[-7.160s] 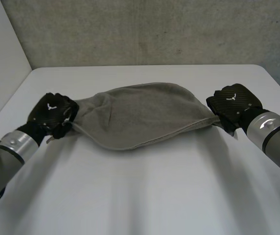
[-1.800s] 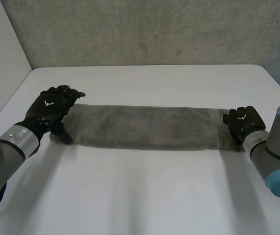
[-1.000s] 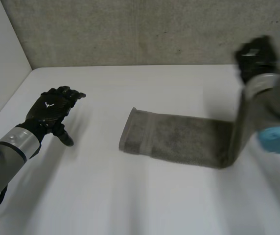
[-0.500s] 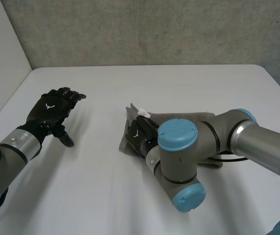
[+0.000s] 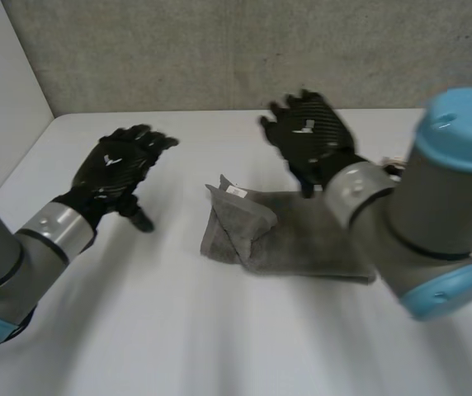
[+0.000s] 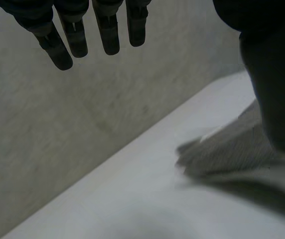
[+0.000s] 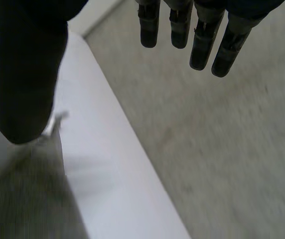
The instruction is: Fold the towel.
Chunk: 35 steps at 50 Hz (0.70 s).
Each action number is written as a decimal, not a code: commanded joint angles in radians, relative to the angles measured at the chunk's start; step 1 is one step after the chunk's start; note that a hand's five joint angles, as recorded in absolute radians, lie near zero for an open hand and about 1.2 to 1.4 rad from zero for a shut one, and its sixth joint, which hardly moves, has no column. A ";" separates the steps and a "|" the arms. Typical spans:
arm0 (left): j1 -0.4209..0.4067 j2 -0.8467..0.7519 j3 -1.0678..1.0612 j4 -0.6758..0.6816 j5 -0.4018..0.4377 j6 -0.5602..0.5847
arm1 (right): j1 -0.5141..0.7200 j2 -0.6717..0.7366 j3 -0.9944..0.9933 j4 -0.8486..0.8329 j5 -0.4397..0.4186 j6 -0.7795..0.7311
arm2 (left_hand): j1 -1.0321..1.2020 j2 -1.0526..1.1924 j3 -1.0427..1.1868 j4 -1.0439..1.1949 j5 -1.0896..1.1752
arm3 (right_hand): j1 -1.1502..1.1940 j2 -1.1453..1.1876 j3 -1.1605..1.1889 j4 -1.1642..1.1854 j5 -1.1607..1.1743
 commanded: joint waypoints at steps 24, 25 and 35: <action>-0.383 -0.570 0.602 -0.073 -0.137 -0.143 | -0.245 0.037 0.556 -0.400 -0.037 0.003 | 0.115 0.117 0.116 0.119 0.121 | 0.263 0.251 0.252 0.246 0.260; -0.381 -0.594 0.625 -0.074 -0.166 -0.131 | -0.248 0.046 0.553 -0.400 -0.041 0.002 | 0.115 0.117 0.116 0.119 0.121 | 0.269 0.257 0.258 0.252 0.266; -0.360 -0.642 0.655 -0.093 -0.354 -0.050 | -0.260 0.106 0.533 -0.393 -0.035 0.002 | 0.147 0.149 0.148 0.151 0.153 | 0.501 0.489 0.490 0.484 0.498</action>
